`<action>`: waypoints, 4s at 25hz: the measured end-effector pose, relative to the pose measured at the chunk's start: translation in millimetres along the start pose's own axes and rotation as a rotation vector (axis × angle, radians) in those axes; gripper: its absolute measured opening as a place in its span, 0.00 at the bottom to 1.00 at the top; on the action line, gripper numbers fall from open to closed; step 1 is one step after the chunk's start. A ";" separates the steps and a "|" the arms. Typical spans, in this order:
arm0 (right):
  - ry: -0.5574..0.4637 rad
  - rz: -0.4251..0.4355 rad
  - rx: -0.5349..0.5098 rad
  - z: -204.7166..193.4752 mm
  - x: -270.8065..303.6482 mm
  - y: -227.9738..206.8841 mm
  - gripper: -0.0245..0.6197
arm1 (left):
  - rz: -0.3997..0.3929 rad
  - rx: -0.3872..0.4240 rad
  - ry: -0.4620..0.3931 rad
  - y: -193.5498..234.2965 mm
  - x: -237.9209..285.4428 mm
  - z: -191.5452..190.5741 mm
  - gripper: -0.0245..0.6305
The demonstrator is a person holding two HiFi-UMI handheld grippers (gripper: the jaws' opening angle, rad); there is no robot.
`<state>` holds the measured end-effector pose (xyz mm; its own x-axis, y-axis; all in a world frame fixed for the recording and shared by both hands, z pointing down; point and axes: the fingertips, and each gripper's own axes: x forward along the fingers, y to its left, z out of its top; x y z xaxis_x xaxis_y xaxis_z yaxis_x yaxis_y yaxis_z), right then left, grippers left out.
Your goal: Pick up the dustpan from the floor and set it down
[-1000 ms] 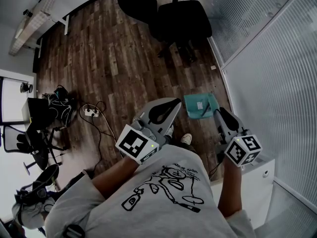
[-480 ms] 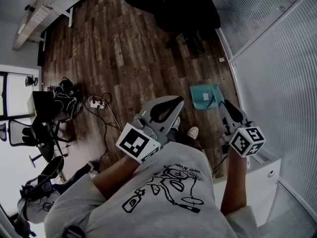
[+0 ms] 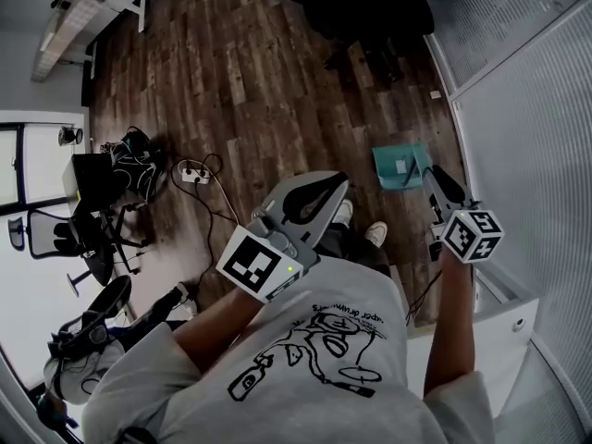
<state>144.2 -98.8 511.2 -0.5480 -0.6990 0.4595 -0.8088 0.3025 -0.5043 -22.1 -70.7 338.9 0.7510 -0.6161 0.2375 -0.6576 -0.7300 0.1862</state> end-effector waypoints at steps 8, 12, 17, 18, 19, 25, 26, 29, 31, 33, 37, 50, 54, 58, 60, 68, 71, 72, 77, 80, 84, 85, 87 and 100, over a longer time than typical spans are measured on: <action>0.012 0.011 -0.015 -26.4 35.6 -21.9 0.16 | 0.000 -0.014 0.016 11.1 2.9 -12.7 0.04; 0.012 0.007 -0.021 -35.8 52.3 -38.0 0.16 | -0.005 -0.025 0.026 13.7 8.8 -18.8 0.04; 0.011 0.005 -0.013 -46.1 74.9 -58.4 0.16 | -0.005 -0.039 0.046 18.9 12.5 -31.0 0.04; 0.010 0.005 -0.010 -47.5 79.9 -62.8 0.16 | -0.004 -0.043 0.054 20.7 13.3 -34.7 0.04; 0.010 0.005 -0.007 -49.2 84.9 -67.0 0.16 | -0.002 -0.046 0.062 22.4 13.9 -38.4 0.04; 0.028 0.011 -0.010 -66.8 111.8 -85.2 0.16 | 0.013 -0.065 0.096 29.7 13.3 -57.0 0.04; 0.030 0.010 -0.010 -70.0 115.1 -87.6 0.16 | 0.014 -0.069 0.101 30.7 13.3 -59.8 0.04; 0.032 0.005 -0.006 -79.3 122.0 -92.0 0.16 | 0.010 -0.065 0.115 32.4 11.5 -67.3 0.04; 0.034 0.000 -0.001 -84.5 125.6 -93.4 0.16 | 0.009 -0.066 0.121 34.1 10.6 -69.7 0.04; 0.039 -0.005 0.002 -88.3 128.2 -95.6 0.16 | 0.006 -0.068 0.126 35.4 11.4 -71.3 0.04; 0.043 -0.014 0.010 -96.7 129.1 -101.6 0.16 | 0.008 -0.076 0.129 35.4 12.2 -74.8 0.04; 0.084 -0.048 0.021 -131.5 104.4 -101.6 0.16 | 0.002 -0.086 0.110 29.8 7.6 -69.2 0.04; 0.097 -0.057 0.042 -147.7 94.0 -98.3 0.16 | -0.009 -0.066 0.092 27.6 9.7 -62.6 0.04; 0.094 -0.075 0.069 -164.8 82.5 -92.8 0.16 | -0.016 -0.055 0.100 22.8 5.6 -63.1 0.04; 0.098 -0.081 0.080 -177.6 76.1 -89.9 0.16 | -0.021 -0.053 0.102 17.4 3.5 -64.7 0.04; 0.118 -0.108 0.116 -213.9 63.0 -85.5 0.16 | -0.034 -0.054 0.099 9.1 5.0 -65.4 0.04; 0.126 -0.114 0.123 -222.3 60.6 -85.3 0.16 | -0.045 -0.040 0.096 6.1 4.0 -65.9 0.04; 0.132 -0.119 0.122 -225.2 60.0 -85.4 0.16 | -0.047 -0.039 0.096 5.1 4.0 -66.3 0.04; 0.169 -0.124 0.119 -244.0 57.3 -81.0 0.16 | -0.050 -0.040 0.097 2.8 2.5 -65.9 0.04; 0.176 -0.132 0.135 -253.6 55.6 -81.7 0.16 | -0.048 -0.042 0.095 3.2 2.0 -66.8 0.04; 0.198 -0.137 0.149 -267.0 54.2 -77.2 0.16 | -0.045 -0.047 0.107 4.5 -1.6 -72.9 0.04; 0.202 -0.137 0.154 -269.7 53.9 -75.4 0.16 | -0.044 -0.049 0.111 4.8 -2.3 -74.5 0.04; 0.209 -0.134 0.165 -273.7 53.6 -71.5 0.16 | -0.045 -0.049 0.115 5.0 -2.8 -76.0 0.04; 0.261 -0.163 0.176 -272.0 48.2 -73.5 0.16 | -0.056 -0.038 0.088 3.7 -0.5 -61.9 0.04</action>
<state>119.2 21.5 769.2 -0.4692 -0.5329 0.7041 -0.8533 0.0684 -0.5169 -28.5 -54.7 398.5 0.7800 -0.5447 0.3080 -0.6175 -0.7499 0.2376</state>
